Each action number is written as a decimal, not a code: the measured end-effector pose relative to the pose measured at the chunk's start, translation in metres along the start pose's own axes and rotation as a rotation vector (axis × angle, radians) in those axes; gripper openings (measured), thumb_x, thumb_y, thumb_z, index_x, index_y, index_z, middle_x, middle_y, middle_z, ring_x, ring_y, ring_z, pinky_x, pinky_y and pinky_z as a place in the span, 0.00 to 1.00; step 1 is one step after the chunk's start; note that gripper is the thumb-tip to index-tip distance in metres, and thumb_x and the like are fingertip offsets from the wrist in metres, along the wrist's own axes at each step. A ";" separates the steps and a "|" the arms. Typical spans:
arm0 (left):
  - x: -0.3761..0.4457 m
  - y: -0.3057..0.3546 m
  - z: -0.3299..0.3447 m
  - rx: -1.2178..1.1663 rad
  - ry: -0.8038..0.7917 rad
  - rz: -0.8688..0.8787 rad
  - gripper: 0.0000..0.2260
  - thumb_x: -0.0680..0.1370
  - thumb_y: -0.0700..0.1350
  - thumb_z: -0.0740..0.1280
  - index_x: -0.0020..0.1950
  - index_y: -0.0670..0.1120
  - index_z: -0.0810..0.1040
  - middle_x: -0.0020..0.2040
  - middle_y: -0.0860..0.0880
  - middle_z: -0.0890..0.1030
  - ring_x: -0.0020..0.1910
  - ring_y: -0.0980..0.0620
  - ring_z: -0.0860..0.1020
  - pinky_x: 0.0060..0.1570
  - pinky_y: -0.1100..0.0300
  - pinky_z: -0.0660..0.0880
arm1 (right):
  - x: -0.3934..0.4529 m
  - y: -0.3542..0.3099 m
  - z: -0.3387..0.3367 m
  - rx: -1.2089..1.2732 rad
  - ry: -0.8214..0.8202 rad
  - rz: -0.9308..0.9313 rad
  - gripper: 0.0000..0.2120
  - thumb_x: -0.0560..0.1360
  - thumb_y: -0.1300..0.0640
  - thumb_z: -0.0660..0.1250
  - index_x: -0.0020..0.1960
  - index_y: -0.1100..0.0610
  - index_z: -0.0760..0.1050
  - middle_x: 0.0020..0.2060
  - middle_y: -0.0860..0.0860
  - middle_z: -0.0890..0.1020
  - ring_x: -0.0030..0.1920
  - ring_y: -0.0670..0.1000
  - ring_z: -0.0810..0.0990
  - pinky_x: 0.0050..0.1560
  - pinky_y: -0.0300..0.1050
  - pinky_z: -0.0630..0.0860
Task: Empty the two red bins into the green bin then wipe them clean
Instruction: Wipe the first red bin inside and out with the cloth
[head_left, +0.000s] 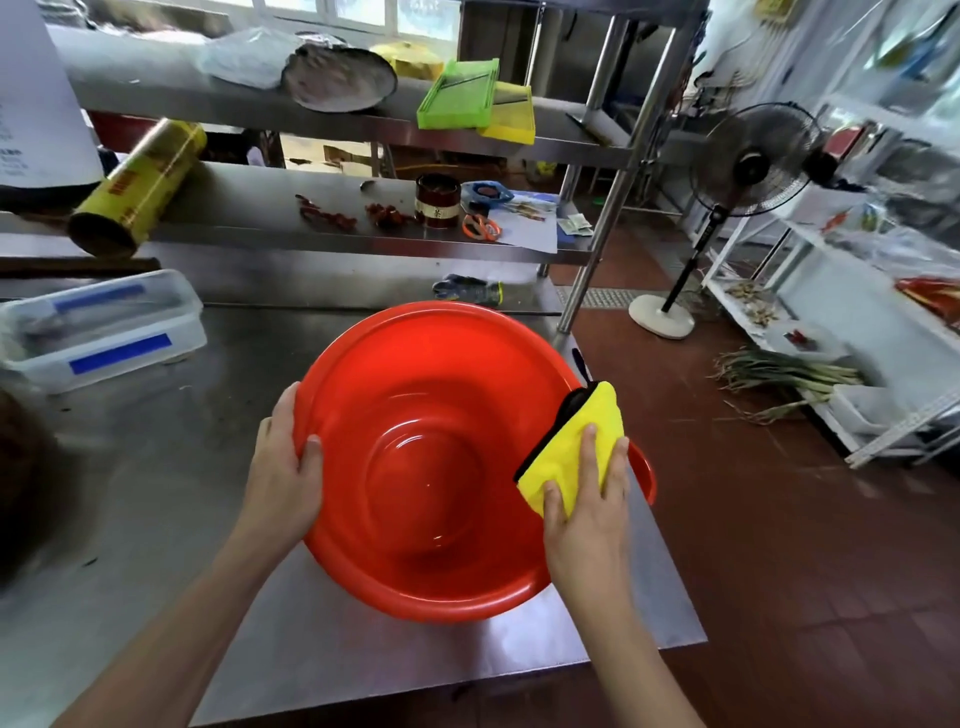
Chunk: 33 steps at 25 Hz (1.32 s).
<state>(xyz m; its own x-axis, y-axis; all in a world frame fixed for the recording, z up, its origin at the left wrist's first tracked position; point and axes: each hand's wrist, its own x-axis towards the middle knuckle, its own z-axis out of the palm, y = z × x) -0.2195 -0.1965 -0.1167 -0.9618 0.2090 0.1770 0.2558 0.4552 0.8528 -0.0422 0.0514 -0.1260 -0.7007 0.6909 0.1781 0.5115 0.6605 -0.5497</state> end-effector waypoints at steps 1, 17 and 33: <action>-0.001 0.001 0.000 -0.001 0.008 0.016 0.26 0.84 0.38 0.60 0.81 0.50 0.59 0.70 0.43 0.70 0.67 0.52 0.69 0.68 0.53 0.65 | 0.005 0.001 0.001 0.018 -0.005 0.025 0.36 0.83 0.47 0.59 0.81 0.40 0.38 0.82 0.49 0.42 0.81 0.57 0.51 0.74 0.58 0.67; -0.006 0.010 0.001 -0.011 -0.023 0.004 0.26 0.85 0.42 0.59 0.81 0.57 0.58 0.67 0.52 0.67 0.63 0.55 0.69 0.65 0.54 0.67 | 0.095 -0.011 0.000 -0.164 0.085 -0.207 0.33 0.82 0.65 0.58 0.83 0.50 0.51 0.80 0.56 0.58 0.79 0.58 0.58 0.74 0.56 0.66; -0.014 0.017 0.005 0.012 -0.022 0.028 0.25 0.85 0.44 0.59 0.81 0.57 0.57 0.67 0.57 0.66 0.59 0.68 0.69 0.63 0.61 0.66 | 0.129 -0.115 0.031 -0.019 0.017 -0.634 0.26 0.82 0.66 0.58 0.79 0.54 0.63 0.79 0.57 0.63 0.80 0.56 0.57 0.80 0.54 0.51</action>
<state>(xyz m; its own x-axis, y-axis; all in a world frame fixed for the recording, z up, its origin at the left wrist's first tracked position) -0.2011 -0.1877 -0.1074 -0.9518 0.2411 0.1895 0.2840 0.4593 0.8417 -0.2068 0.0553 -0.0647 -0.8627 0.1685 0.4769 0.0089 0.9478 -0.3188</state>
